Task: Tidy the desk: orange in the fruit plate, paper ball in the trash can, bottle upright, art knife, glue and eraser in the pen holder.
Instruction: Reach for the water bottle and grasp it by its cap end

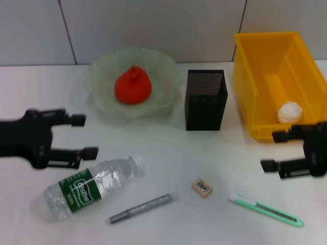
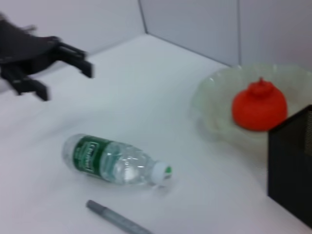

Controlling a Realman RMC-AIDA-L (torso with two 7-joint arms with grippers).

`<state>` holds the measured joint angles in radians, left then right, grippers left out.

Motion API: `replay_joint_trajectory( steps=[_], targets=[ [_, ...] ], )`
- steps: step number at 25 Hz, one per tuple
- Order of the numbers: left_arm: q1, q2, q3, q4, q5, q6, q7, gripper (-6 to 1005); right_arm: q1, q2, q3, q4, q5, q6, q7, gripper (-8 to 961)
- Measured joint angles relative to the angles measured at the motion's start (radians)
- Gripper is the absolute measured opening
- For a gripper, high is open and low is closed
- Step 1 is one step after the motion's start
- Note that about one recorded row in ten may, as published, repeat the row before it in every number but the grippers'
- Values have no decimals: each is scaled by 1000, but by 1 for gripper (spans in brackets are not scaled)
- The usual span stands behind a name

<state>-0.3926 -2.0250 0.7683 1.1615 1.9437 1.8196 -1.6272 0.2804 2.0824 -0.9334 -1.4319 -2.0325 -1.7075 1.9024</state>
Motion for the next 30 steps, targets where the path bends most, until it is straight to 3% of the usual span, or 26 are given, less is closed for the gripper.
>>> replay_joint_trajectory(
  steps=[4,7,8,9,10,12,16,19,26,30],
  targets=[
    [-93,-35,31,186,211,2,-185,774,-59,1,72,193,140,5,-259,835],
    [-93,-35,31,186,211,2,-185,772,-75,-1,116,279,206,-2,-360,835],
    [-134,-38,62,201,281,-2,-242,771,-81,-2,142,315,230,-13,-408,835],
    [-224,-39,136,188,402,-12,-336,770,-83,-3,169,349,241,-28,-446,835],
    [-224,-39,136,188,402,-12,-336,770,-85,-3,196,384,249,-45,-485,835],
    [-278,-45,264,182,493,-70,-428,769,-84,-3,232,428,251,-71,-531,835],
    [-298,-45,452,179,542,-174,-537,766,-80,-4,279,489,252,-86,-571,834],
    [-325,-48,527,138,588,-217,-598,764,-79,-6,282,505,250,-81,-576,834],
    [-362,-53,624,3,642,-308,-654,760,-76,-6,284,527,248,-73,-579,834],
    [-362,-53,624,3,642,-308,-654,757,-70,-5,284,543,248,-72,-580,834]
  ],
)
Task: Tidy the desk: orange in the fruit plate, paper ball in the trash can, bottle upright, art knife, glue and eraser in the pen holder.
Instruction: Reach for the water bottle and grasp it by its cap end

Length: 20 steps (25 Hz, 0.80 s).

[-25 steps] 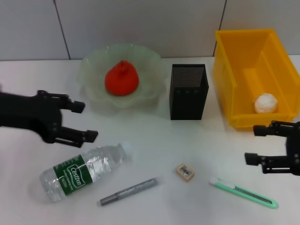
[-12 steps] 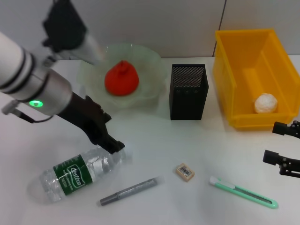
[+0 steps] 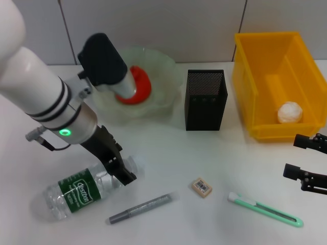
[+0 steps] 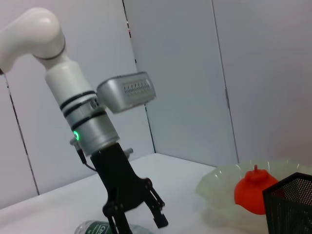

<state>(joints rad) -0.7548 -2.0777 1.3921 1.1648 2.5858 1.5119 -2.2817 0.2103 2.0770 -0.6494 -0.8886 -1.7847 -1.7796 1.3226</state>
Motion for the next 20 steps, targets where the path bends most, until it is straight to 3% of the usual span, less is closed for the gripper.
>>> replay_joint_trajectory(
  steps=[3,4,6,9,19,20],
  targets=[
    [-1,0,7,-16,0,-15,0,755,4,1,0,4,0,0,0,834],
    [-5,-1,108,-90,-4,-117,-19,755,9,1,1,12,0,0,0,834],
    [-5,-1,108,-90,-4,-117,-19,753,12,1,1,18,0,0,-1,834],
    [-1,-2,204,-110,-5,-198,-61,751,16,0,1,31,0,0,-5,834],
    [1,-2,246,-124,-13,-236,-83,745,7,1,6,34,0,0,-11,834],
    [4,-2,246,-122,-13,-236,-83,710,7,1,9,34,0,0,-10,834]
  ],
)
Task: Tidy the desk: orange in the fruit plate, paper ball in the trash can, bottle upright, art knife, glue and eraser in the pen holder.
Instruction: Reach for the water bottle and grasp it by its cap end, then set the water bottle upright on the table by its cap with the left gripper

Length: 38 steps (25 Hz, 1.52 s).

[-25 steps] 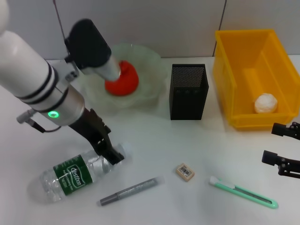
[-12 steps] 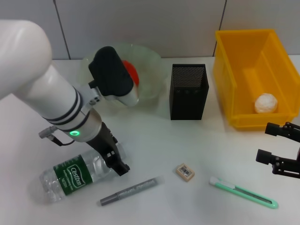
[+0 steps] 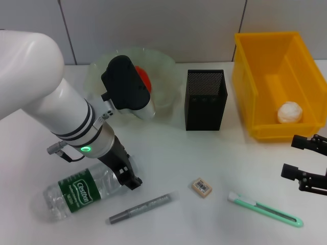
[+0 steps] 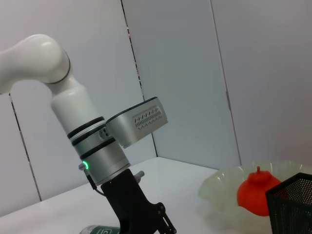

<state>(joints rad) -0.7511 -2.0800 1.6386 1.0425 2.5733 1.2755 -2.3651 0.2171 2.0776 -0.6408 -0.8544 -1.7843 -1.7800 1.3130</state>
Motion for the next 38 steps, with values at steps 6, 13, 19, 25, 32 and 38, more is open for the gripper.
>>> replay_joint_trajectory(
  steps=[6,13,19,25,32,38],
  targets=[
    [21,0,0,15,0,-25,-4,526,-2,-1,1,0,3,-8,4,834],
    [116,5,-16,153,-39,-55,-1,461,-2,-1,7,0,6,-9,7,833],
    [267,10,-122,335,-100,-51,41,444,6,1,15,0,8,-12,8,833],
    [407,12,-304,425,-338,-29,172,446,21,2,15,0,8,-12,19,833],
    [525,12,-423,406,-637,-29,356,448,36,2,15,0,8,-22,35,833],
    [590,8,-426,270,-923,-57,601,450,44,4,15,6,9,-25,36,833]
  ],
)
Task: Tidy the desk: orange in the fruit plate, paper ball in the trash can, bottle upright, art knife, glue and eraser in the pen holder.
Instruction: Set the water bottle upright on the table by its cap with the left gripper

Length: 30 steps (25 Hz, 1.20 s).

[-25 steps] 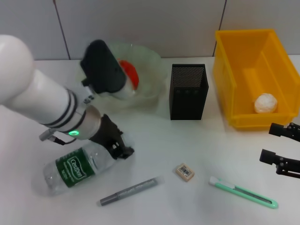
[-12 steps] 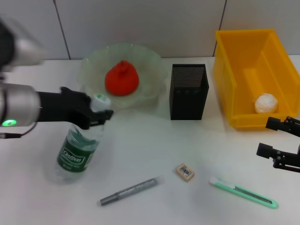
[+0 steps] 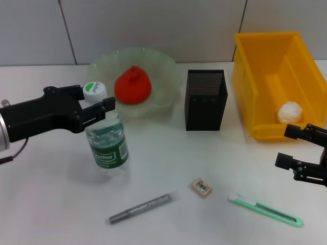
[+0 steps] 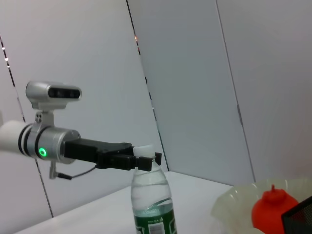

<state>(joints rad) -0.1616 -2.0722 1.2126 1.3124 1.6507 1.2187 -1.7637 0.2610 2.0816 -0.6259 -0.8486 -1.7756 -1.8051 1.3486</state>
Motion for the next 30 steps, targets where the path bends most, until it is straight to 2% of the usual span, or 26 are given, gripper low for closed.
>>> replay_joint_trajectory(
  steps=[4,5,6,7,13,22,30],
  targets=[
    [-12,-1,1,-146,-141,-8,171,451,10,0,0,21,5,-7,-5,833],
    [-12,-1,1,-146,-141,-8,171,452,12,-1,0,22,6,-9,-6,833],
    [-27,0,-4,-235,-219,-8,281,452,13,-1,0,24,7,-10,-7,833],
    [-34,2,-6,-271,-254,-8,327,452,14,-1,0,26,7,-10,-7,833],
    [-69,2,-25,-418,-371,-12,529,454,17,-1,0,35,7,-10,-8,834],
    [-128,3,-31,-578,-405,-14,682,457,17,-2,-1,37,8,-10,-9,834],
    [-136,2,-33,-607,-408,-9,687,460,22,-2,-5,37,9,-8,-9,835]
  ],
)
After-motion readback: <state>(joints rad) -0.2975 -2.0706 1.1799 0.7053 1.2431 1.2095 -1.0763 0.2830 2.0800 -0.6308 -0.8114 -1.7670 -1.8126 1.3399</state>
